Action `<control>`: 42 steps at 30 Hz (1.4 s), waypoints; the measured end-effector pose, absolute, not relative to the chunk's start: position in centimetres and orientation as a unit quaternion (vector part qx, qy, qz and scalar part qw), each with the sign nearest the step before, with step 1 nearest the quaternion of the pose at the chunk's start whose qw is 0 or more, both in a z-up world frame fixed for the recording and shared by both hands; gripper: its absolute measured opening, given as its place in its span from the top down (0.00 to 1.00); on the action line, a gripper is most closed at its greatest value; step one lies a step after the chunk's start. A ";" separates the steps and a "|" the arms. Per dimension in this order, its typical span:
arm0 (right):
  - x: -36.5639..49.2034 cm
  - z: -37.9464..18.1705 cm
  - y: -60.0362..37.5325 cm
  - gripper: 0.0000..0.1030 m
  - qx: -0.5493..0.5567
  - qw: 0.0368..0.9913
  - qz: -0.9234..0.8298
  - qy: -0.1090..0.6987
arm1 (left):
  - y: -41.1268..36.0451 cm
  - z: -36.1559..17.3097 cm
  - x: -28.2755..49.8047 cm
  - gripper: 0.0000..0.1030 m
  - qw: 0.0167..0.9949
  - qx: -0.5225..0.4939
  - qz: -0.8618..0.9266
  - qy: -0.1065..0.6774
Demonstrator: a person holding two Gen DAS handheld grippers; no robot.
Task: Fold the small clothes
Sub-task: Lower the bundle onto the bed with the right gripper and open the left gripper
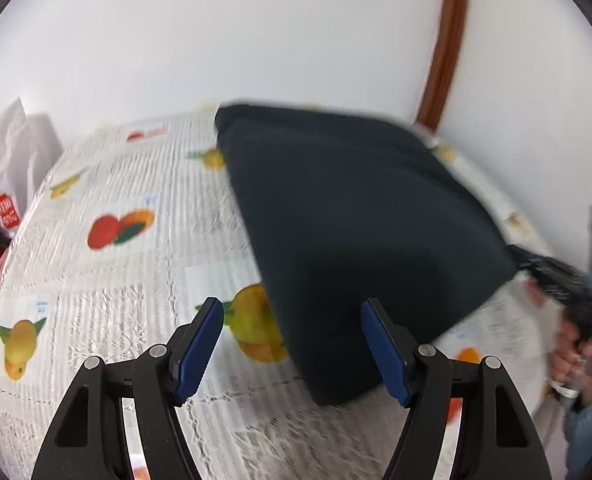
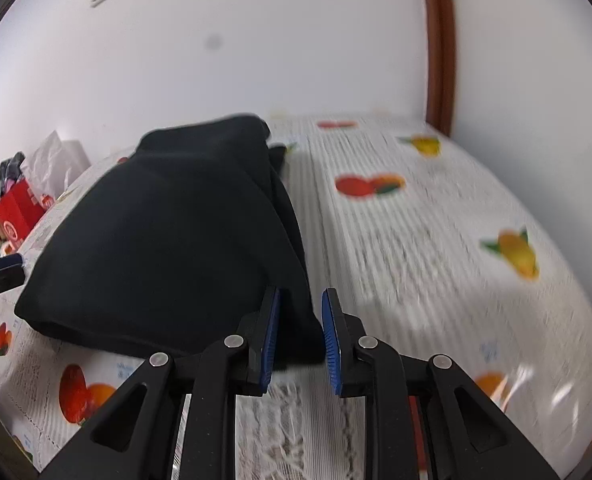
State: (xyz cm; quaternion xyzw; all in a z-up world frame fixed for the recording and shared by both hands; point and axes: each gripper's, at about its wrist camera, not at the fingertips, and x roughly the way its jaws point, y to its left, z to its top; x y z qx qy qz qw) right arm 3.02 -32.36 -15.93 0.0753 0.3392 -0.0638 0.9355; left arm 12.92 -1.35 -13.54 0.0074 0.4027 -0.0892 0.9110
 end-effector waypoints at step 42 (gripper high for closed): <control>13.0 -11.3 -32.5 0.55 0.129 0.922 -0.010 0.366 | 0.8 -14.2 10.2 0.31 0.899 -0.017 -0.108 0.424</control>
